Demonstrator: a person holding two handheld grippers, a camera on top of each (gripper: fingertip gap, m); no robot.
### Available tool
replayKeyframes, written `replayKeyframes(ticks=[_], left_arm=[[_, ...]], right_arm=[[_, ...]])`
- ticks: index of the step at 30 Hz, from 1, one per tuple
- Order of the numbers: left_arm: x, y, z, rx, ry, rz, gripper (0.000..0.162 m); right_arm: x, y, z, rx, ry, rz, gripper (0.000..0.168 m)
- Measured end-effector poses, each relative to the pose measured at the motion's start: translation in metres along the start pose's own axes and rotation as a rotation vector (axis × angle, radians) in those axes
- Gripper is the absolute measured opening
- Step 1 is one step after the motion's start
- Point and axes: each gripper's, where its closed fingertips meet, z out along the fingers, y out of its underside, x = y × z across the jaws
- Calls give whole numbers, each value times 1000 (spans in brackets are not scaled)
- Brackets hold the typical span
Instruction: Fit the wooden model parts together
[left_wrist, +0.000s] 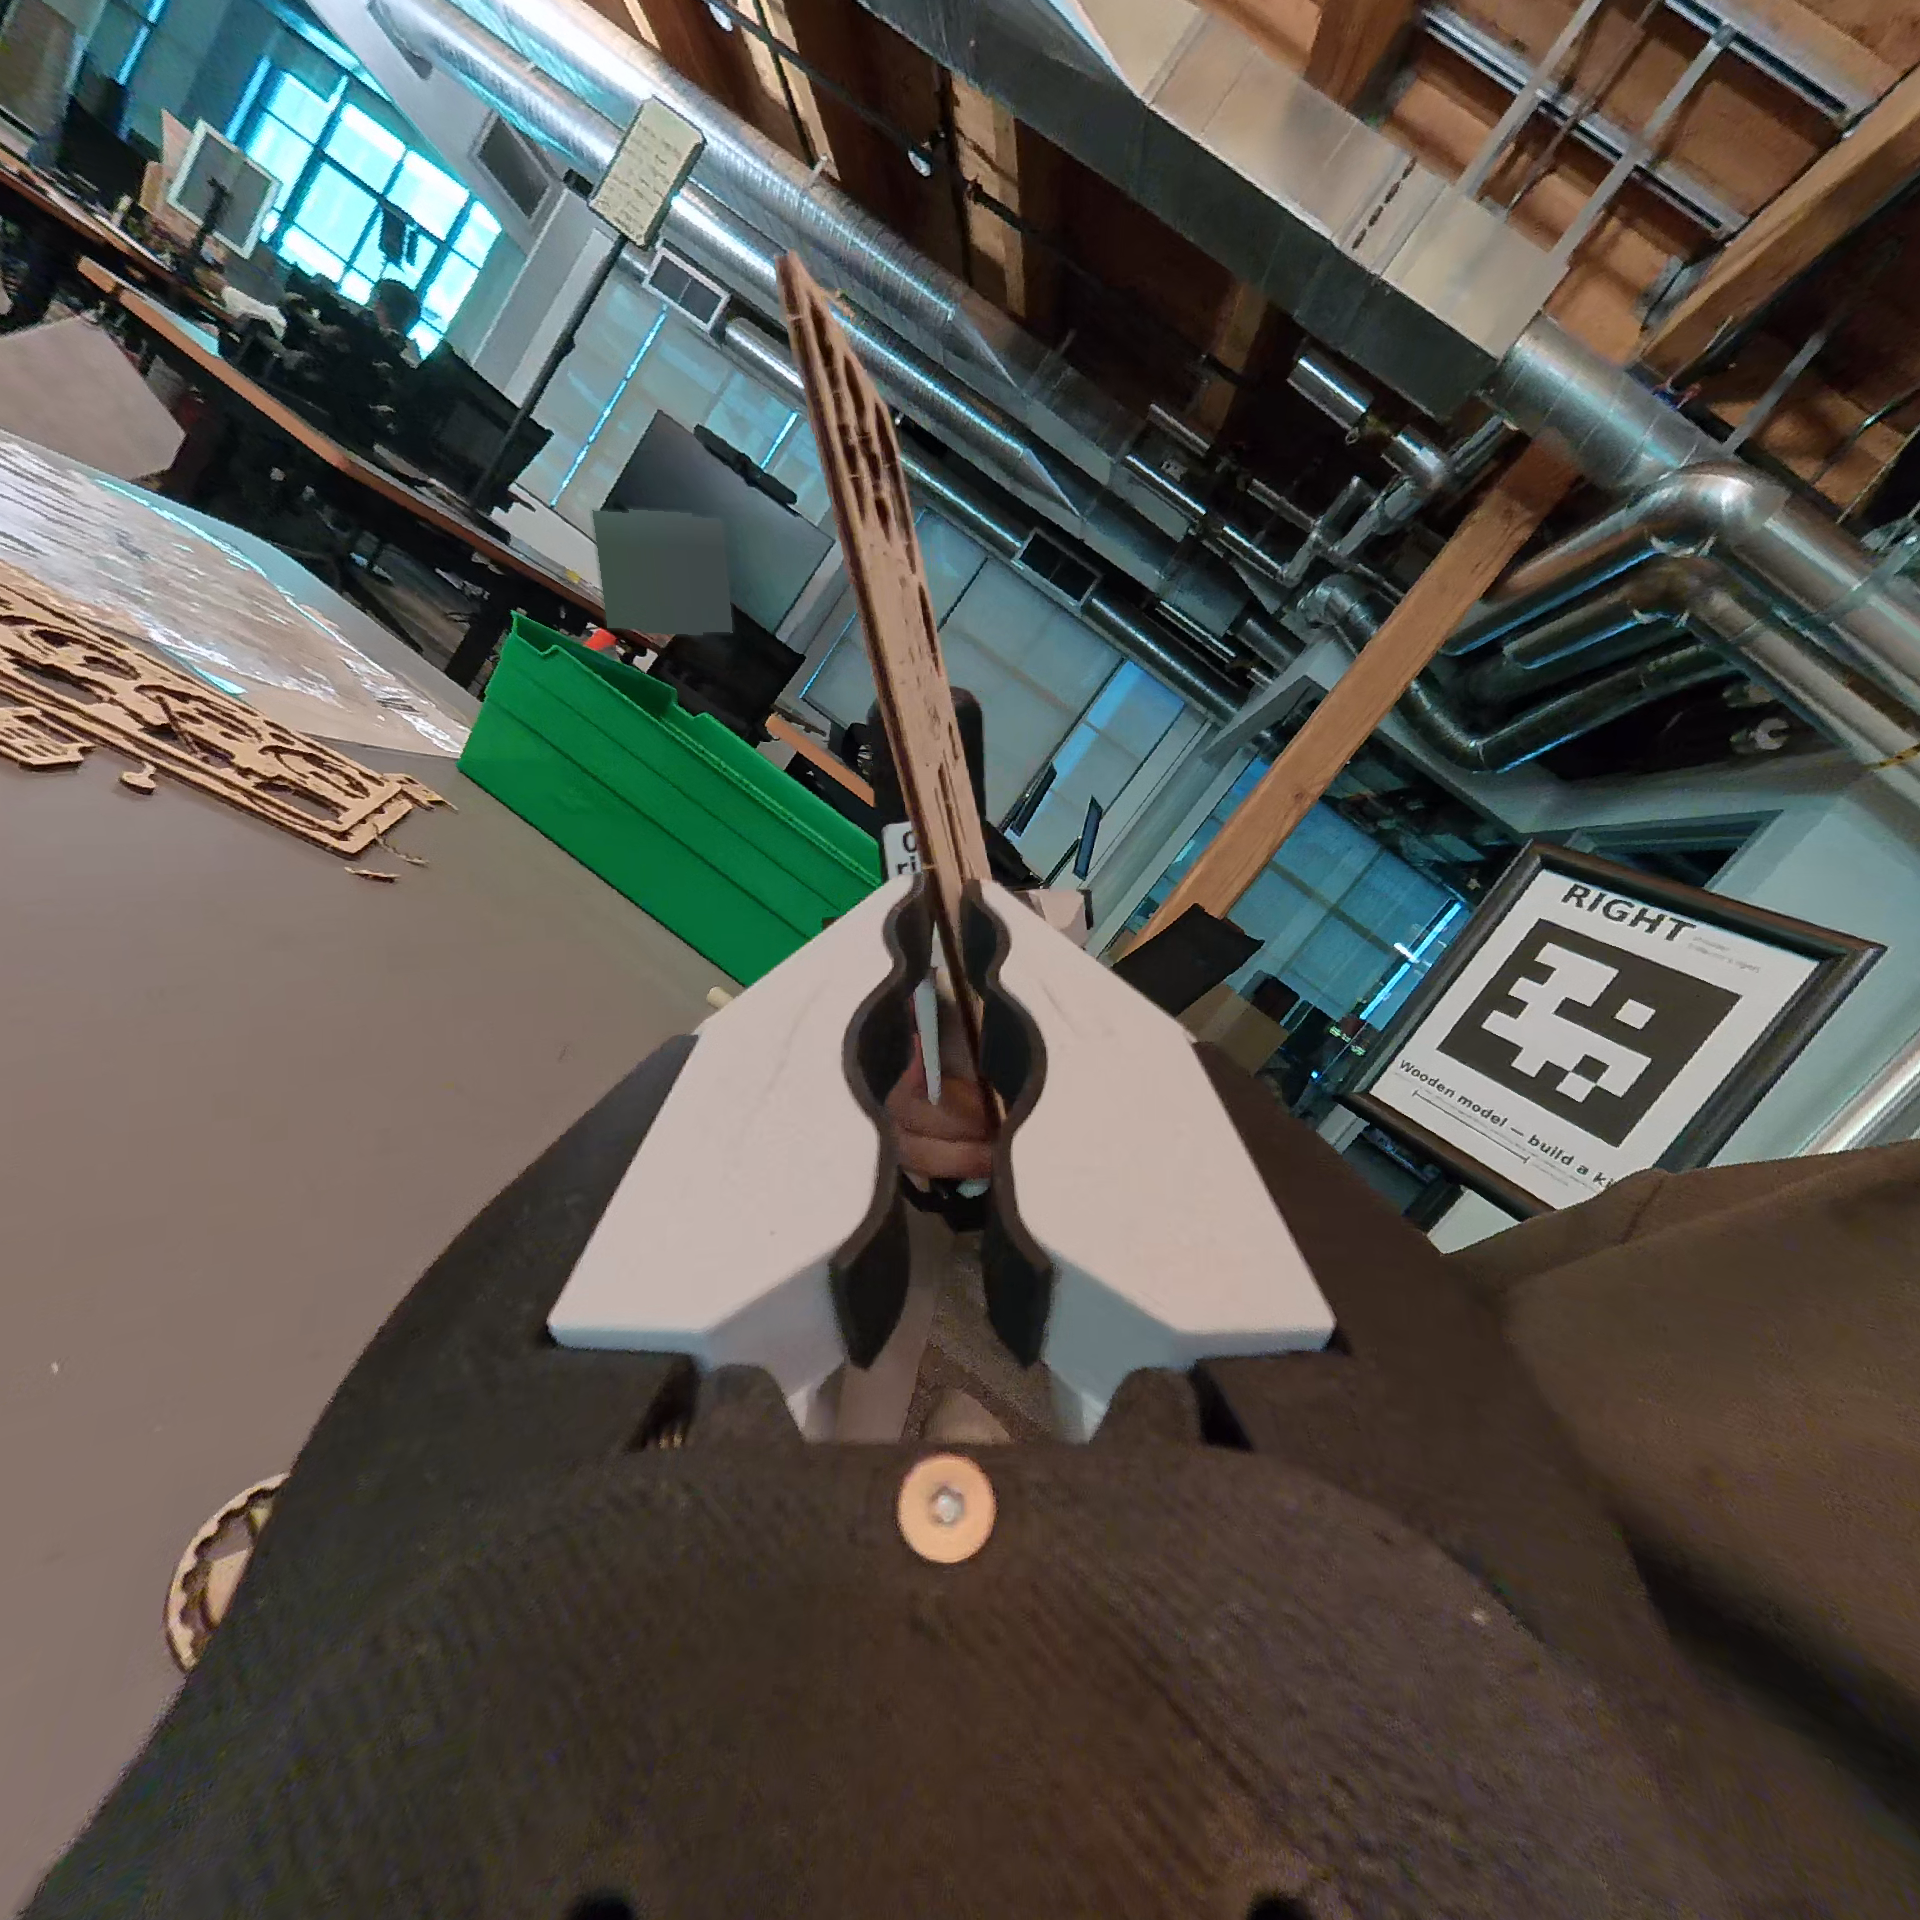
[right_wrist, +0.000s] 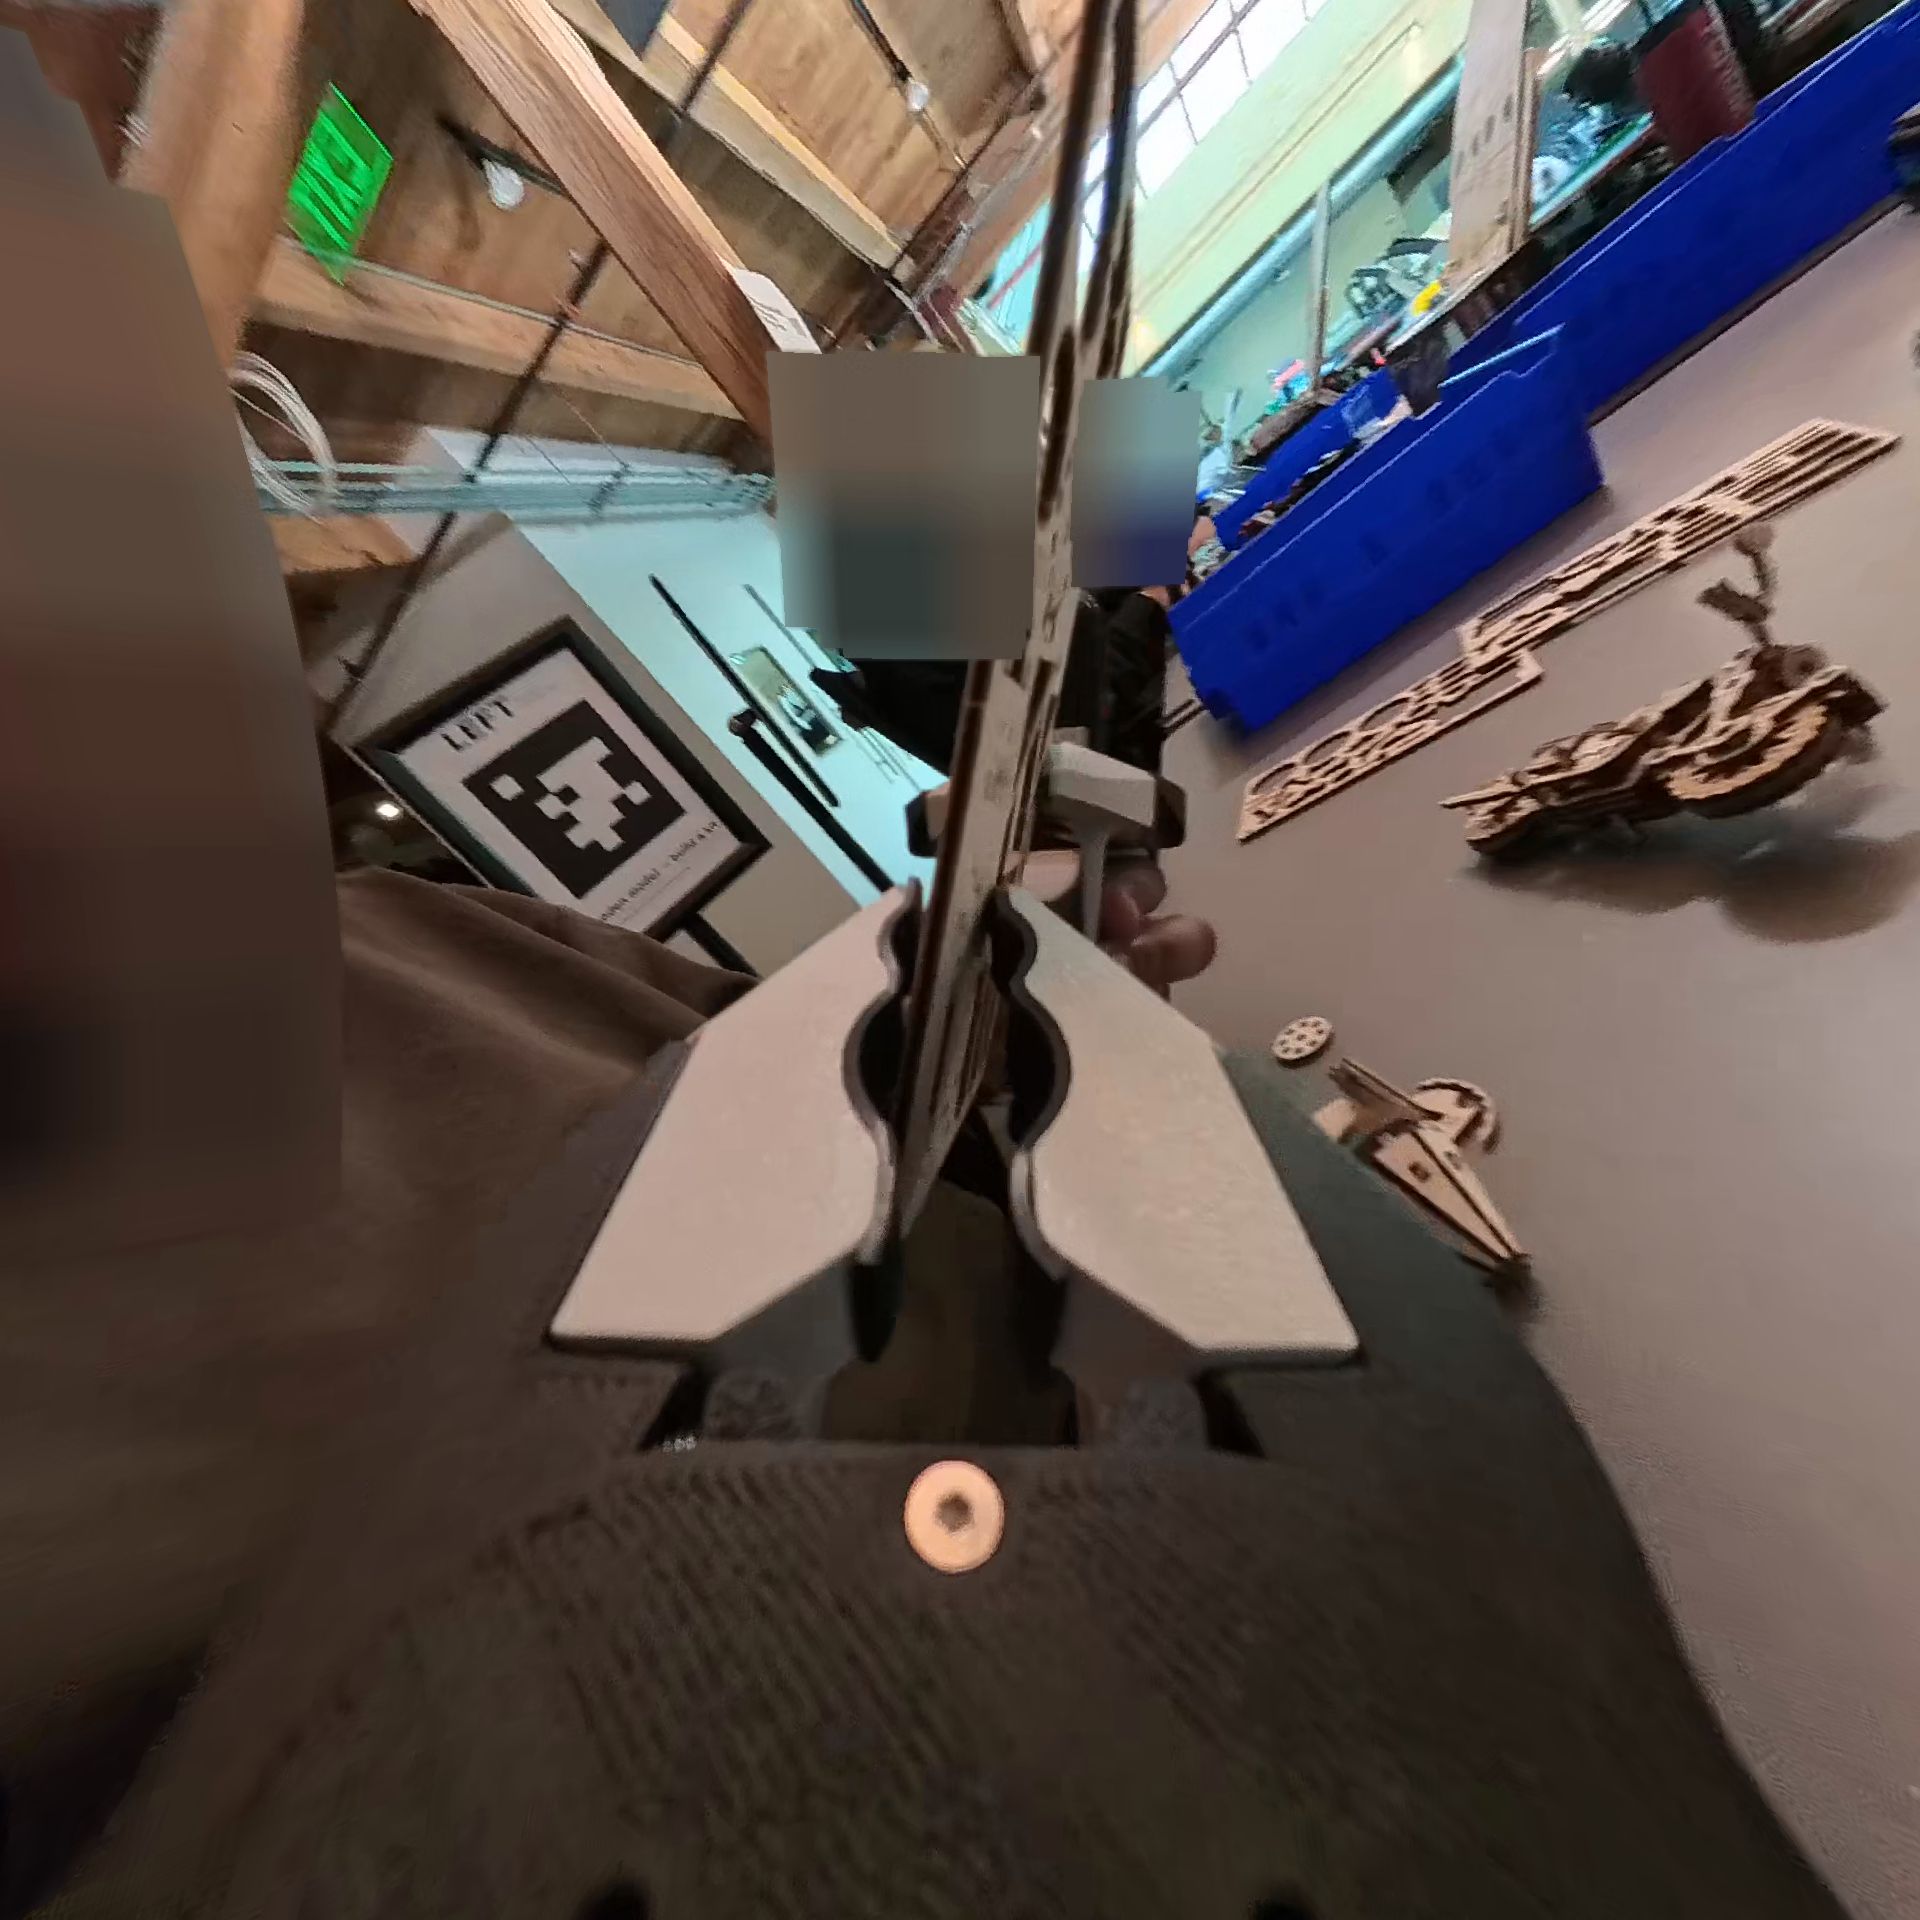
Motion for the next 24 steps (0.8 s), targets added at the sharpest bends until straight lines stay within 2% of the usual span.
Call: replayKeyframes(ticks=[4,9,12,15,17,21,24], left_arm=[[0,-2,0,19,13,-31,2],[1,-3,-1,36,24,-58,3],[3,-1,1,44,39,-80,20],[5,6,4,7,51,-76,25],[6,10,6,-12,54,-62,24],[10,7,5,15,63,-46,5],[12,6,4,6,83,-65,2]], right_arm=[[-2,-2,1,41,-69,80,14],[4,-3,1,59,-41,99,8],[6,-7,0,95,-46,118,2],[6,-18,-6,159,-43,124,2],[7,-19,-8,160,-32,117,1],[7,-15,-5,138,-33,130,2],[3,-17,-4,159,-83,168,5]])
